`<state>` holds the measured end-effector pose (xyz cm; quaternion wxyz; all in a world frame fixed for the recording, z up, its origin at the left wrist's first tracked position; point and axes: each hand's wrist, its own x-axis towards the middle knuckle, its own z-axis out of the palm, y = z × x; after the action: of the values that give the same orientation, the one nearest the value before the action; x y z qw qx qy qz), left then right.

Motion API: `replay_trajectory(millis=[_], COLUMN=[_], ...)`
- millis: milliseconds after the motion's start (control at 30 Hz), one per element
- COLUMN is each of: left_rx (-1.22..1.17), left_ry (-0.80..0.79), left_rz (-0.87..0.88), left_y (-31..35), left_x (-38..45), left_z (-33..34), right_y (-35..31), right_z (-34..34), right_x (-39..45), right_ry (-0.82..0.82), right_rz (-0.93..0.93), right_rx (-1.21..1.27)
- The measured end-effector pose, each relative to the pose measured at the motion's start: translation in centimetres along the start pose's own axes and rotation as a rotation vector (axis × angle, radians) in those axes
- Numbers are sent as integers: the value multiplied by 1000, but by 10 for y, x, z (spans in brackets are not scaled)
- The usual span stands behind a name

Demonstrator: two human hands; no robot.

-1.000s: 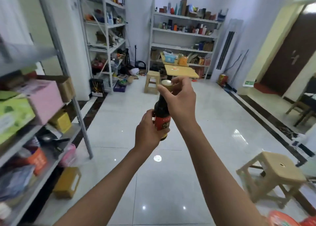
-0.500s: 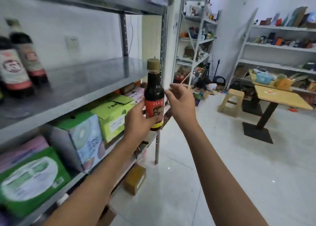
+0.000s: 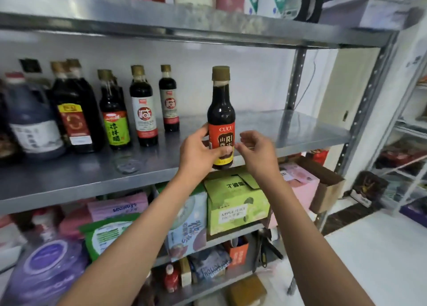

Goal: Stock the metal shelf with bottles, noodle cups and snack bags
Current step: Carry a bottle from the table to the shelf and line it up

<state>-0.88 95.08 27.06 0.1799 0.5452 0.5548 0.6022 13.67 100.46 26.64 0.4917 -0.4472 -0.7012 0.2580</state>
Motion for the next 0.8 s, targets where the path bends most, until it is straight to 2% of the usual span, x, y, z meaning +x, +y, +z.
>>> replay_trajectory(millis=[133, 267, 400, 500, 800], left_rx=[75, 227, 305, 356, 395], left_ry=[140, 274, 404, 438, 402], left_rz=[-17, -70, -108, -132, -121], left_y=[-8, -35, -63, -78, -112], left_x=[37, 66, 83, 98, 134], left_z=[-12, -23, -24, -24, -23], right_y=[17, 32, 47, 54, 64], right_z=[34, 61, 82, 94, 105], right_x=[38, 72, 92, 102, 107], right_ry=[-187, -346, -453, -464, -384], right_rz=[-85, -94, -126, -98, -122], right_rx=[-94, -233, -300, -285, -346])
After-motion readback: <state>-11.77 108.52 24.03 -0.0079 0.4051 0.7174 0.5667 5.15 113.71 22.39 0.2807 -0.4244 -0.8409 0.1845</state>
